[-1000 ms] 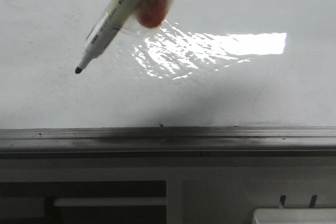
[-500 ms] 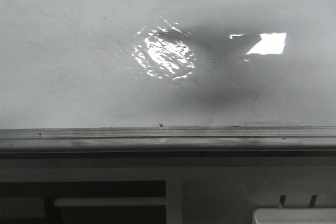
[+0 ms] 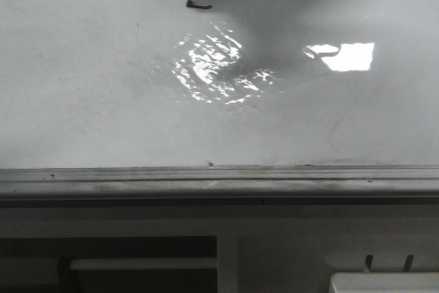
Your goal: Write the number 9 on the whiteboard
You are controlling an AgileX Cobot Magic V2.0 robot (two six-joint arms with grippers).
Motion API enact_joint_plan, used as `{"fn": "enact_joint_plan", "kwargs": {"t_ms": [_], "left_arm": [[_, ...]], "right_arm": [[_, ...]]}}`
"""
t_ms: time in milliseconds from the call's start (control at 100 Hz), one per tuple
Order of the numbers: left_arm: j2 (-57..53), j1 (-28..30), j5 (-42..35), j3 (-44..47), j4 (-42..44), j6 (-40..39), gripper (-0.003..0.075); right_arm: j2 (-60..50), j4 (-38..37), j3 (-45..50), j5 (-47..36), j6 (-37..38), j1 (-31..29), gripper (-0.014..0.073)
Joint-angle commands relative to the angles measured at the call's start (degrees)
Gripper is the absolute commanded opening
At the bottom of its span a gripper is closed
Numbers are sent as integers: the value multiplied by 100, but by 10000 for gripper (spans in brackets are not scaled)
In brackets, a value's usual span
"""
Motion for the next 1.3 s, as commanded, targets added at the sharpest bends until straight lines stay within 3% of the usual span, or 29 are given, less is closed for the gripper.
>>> {"fn": "enact_joint_plan", "kwargs": {"t_ms": [0, 130, 430, 620, 830, 1170, 1290], "left_arm": [[-25, -34, -440, -183, -122, -72, 232], [-25, -34, -440, -183, -122, -72, 232], [-25, -34, -440, -183, -122, -72, 232], [-25, -34, -440, -183, -122, -72, 232], [-25, -34, -440, -183, -122, -72, 232], [721, -198, -593, -183, 221, -72, 237], [1265, -475, -1036, -206, 304, -72, 296]], "right_arm": [[132, -128, -223, -285, -53, 67, -66], [150, -57, 15, 276, -28, 171, -66], [-232, -432, -292, 46, 8, -226, -69], [-84, -292, -228, 546, 8, -235, -69], [-84, 99, 595, 727, 8, 170, -69], [-406, 331, 362, 498, 8, 782, -69], [-406, 510, 362, 598, 8, 945, -69]]}}
